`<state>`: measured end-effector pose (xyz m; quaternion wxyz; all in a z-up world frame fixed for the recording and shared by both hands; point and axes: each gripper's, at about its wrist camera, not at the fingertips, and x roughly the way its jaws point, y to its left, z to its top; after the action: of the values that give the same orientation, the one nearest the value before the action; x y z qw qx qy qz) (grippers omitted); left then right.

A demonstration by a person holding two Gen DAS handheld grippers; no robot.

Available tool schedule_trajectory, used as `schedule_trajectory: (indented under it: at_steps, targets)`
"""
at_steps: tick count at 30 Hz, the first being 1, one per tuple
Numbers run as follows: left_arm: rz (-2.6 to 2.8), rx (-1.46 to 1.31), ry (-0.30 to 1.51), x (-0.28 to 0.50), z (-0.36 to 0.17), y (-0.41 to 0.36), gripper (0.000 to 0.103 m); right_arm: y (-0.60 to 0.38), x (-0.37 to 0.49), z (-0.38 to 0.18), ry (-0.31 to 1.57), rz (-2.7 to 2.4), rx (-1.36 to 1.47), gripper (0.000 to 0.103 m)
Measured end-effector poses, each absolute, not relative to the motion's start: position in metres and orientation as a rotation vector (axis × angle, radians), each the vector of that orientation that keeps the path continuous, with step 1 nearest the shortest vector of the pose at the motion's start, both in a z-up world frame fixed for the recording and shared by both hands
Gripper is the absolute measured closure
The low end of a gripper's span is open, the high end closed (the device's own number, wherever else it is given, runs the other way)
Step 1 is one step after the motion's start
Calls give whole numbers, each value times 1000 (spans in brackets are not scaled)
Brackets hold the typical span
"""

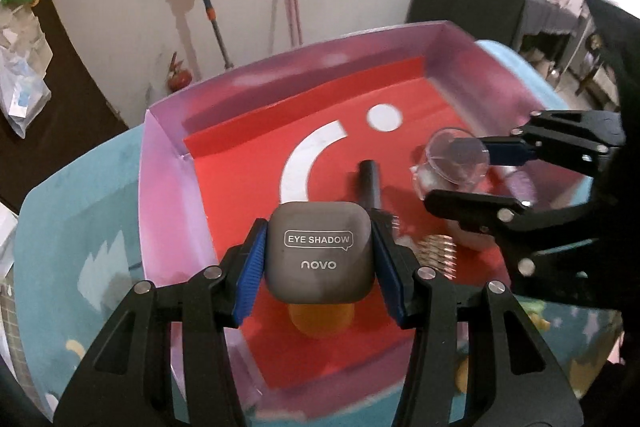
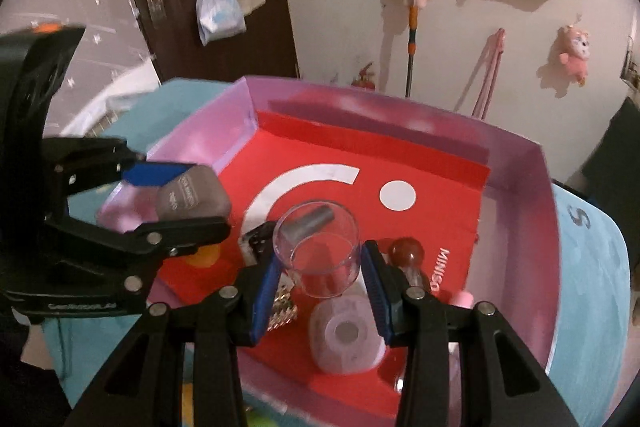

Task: Organize rigid objects
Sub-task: 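Lift and carry the eye shadow compact and glass cup into the pink box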

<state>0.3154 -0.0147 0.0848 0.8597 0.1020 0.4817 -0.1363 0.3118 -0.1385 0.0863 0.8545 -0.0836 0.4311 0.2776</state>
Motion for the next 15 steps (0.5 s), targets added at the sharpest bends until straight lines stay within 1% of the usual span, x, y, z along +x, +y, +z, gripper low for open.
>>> schedule_trajectory:
  at_steps: [4, 15]
  targets:
    - [-282, 233, 1070, 335, 73, -14, 55, -131, 324, 76, 947, 581, -237, 59]
    - [-272, 274, 1122, 351, 60, -17, 55, -123, 335, 64, 998, 585, -301, 59]
